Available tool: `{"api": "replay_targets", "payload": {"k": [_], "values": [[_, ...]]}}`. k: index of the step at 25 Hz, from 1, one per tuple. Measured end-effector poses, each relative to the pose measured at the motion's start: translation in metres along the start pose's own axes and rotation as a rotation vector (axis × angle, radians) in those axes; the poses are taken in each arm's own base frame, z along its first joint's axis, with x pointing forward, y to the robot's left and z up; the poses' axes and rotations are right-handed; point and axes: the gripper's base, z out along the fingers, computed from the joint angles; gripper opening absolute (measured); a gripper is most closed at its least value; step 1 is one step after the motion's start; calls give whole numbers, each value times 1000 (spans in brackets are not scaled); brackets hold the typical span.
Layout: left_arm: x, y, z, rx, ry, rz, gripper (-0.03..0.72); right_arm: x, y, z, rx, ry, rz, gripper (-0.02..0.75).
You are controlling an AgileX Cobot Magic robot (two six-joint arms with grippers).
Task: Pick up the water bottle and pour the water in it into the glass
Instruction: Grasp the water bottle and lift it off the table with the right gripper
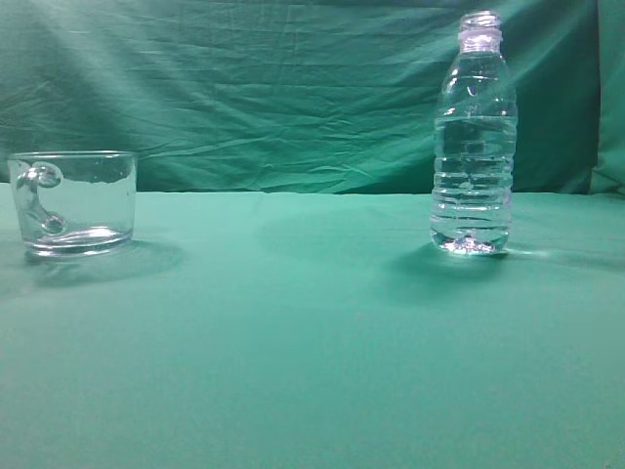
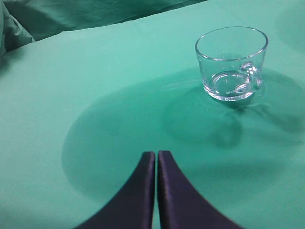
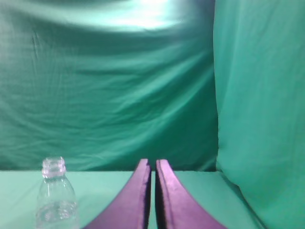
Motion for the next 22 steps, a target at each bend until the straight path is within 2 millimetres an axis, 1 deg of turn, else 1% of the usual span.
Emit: {"api": "replay_targets", "payload": {"k": [2,3,4,6,9,11,14,19,22], "values": [[0,0,0,0,0,0,0,-8,1,2,4,36,16,0],[0,0,0,0,0,0,0,-15,2,4,5,48,17,0],[0,0,0,0,0,0,0,-27,3,11,8,72,15,0],[0,0,0,0,0,0,0,-36,4,18,11,95,13,0],[0,0,0,0,0,0,0,-40,5,31,18,157,8,0],[0,0,0,0,0,0,0,-35,5,39,23,215,8,0],[0,0,0,0,0,0,0,-26,8,47,-16,302,10,0],[0,0,0,0,0,0,0,-7,22,63,-126,439,5,0],[0,0,0,0,0,0,0,7,31,76,-184,503,-11,0]]}}
